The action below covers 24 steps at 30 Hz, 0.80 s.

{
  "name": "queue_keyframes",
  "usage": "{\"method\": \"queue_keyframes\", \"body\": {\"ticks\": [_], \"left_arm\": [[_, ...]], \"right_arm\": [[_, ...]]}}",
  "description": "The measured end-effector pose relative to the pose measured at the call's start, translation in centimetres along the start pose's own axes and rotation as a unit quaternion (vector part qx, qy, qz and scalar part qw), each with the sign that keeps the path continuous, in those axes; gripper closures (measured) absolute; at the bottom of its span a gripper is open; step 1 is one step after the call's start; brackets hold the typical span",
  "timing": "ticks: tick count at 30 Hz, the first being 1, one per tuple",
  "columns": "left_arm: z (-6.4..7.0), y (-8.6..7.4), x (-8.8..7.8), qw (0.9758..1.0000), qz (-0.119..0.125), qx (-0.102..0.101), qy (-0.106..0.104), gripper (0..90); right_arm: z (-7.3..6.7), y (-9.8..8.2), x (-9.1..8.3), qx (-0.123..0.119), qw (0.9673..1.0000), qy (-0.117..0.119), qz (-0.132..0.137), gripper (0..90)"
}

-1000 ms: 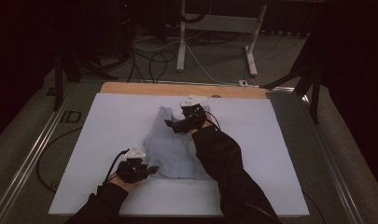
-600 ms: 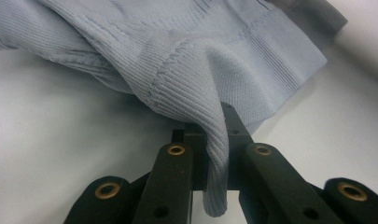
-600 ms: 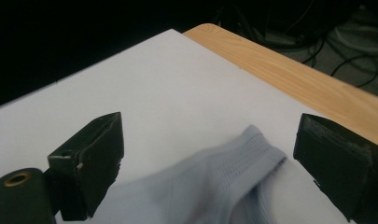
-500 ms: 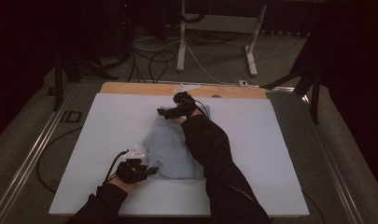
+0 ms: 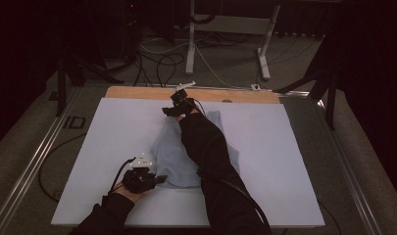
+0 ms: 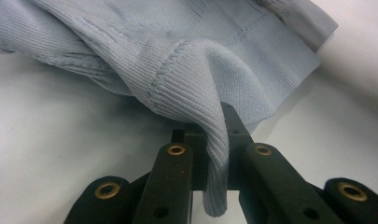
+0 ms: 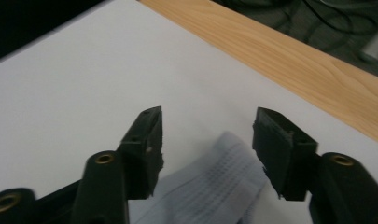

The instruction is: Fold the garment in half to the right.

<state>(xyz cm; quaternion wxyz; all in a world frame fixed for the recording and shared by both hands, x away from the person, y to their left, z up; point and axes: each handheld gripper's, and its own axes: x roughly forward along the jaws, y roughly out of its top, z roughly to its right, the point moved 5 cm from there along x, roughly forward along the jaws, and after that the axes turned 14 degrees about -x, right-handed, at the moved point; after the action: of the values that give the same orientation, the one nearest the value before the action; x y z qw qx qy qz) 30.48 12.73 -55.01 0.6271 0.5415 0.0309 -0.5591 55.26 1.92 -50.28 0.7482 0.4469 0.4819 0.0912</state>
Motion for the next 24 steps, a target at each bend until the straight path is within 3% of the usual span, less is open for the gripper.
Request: {"method": "queue_keyframes", "body": {"ticks": [2, 6, 8, 9, 11, 12, 16, 19, 20, 24], "left_arm": [[0.0, 0.1, -0.1, 1.0000, 0.001, 0.000, -0.001, 85.7], [0.0, 0.1, 0.0, 1.0000, 0.002, 0.004, 0.001, 85.7], [0.1, 0.3, -0.1, 1.0000, 0.005, -0.001, -0.003, 85.6], [0.1, 0.3, -0.1, 1.0000, 0.004, 0.003, -0.002, 85.7], [0.0, 0.4, -0.2, 1.0000, 0.005, 0.000, -0.007, 85.6], [0.0, 0.4, -0.2, 1.0000, 0.005, 0.000, -0.007, 85.6], [-0.2, 0.5, -0.4, 0.9999, 0.009, -0.007, -0.012, 85.6], [0.1, 0.4, -0.3, 0.9999, 0.005, 0.000, -0.011, 85.6], [0.1, 0.4, -0.4, 0.9999, 0.006, -0.001, -0.011, 85.6], [0.2, 0.5, -0.4, 0.9999, 0.006, -0.002, -0.012, 85.6]], "right_arm": [[0.1, 0.1, 0.3, 0.004, 1.0000, 0.002, 0.001, 48.9], [0.3, -0.2, 1.6, 0.000, 0.9995, -0.013, -0.028, 51.0], [0.2, -0.4, 1.9, -0.004, 0.9995, -0.004, -0.031, 51.0], [0.2, -1.1, 2.8, -0.003, 0.9988, -0.012, -0.047, 51.0], [0.0, -1.5, 3.4, -0.004, 0.9985, -0.008, -0.055, 50.7], [-0.1, -1.8, 3.9, -0.017, 0.9974, -0.015, -0.069, 50.7], [-0.1, -2.2, 4.6, -0.019, 0.9961, -0.021, -0.084, 51.2], [-0.2, -2.3, 4.9, -0.025, 0.9952, -0.015, -0.093, 50.9], [-0.5, -2.4, 5.2, -0.038, 0.9934, -0.008, -0.107, 51.1], [-0.6, -2.5, 5.5, -0.052, 0.9913, -0.012, -0.120, 53.9]]}}
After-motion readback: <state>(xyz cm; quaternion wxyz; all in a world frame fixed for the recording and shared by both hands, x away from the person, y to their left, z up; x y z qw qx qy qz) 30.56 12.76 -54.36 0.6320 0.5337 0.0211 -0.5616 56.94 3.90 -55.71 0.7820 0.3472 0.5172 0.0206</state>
